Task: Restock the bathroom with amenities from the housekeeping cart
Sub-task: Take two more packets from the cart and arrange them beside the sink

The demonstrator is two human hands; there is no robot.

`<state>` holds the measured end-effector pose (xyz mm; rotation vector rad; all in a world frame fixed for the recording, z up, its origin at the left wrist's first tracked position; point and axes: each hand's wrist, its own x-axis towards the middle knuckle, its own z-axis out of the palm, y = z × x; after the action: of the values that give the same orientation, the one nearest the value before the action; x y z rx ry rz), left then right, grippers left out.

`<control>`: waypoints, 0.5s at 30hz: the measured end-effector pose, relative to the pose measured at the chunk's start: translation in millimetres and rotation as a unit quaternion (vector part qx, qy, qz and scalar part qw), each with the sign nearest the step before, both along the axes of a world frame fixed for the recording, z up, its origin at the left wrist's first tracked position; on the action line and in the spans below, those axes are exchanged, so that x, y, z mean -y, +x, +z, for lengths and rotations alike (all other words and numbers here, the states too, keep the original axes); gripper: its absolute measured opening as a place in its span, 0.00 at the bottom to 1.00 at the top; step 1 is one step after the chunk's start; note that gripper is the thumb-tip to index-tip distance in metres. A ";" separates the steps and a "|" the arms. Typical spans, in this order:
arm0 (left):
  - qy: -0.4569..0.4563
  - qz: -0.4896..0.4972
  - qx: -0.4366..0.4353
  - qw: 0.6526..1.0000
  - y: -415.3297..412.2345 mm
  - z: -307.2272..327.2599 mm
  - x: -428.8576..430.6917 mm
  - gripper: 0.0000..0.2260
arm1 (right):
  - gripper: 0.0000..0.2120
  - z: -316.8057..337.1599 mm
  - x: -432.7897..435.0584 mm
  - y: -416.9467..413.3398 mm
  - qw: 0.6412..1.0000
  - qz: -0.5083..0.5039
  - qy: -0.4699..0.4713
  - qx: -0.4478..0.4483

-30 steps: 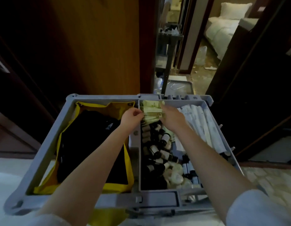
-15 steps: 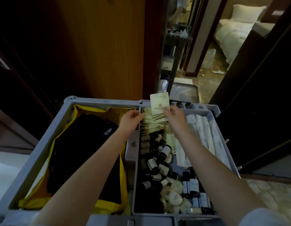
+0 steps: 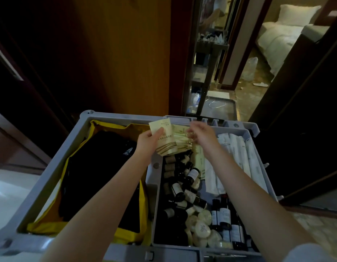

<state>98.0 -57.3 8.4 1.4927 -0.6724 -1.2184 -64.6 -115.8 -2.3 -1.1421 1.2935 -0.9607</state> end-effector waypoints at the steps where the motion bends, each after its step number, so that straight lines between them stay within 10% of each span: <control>1: 0.002 0.013 0.002 1.000 3.9 -0.5 -1.4 0.08 | 0.11 -0.7 10.7 -1.0 0.996 -0.031 -0.046 -0.073; 7: 0.009 0.054 0.033 0.998 18.0 -1.2 -12.0 0.07 | 0.16 -9.9 42.9 7.6 0.802 0.115 -0.252 -0.529; 15: 0.007 0.040 0.063 0.997 23.3 -0.6 -20.3 0.08 | 0.11 -31.7 44.5 19.1 0.721 0.130 -0.230 -0.641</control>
<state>121.4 -37.0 7.8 1.6040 -0.6822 -1.0763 -45.5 -160.4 -34.0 -2.5502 1.8715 -0.1175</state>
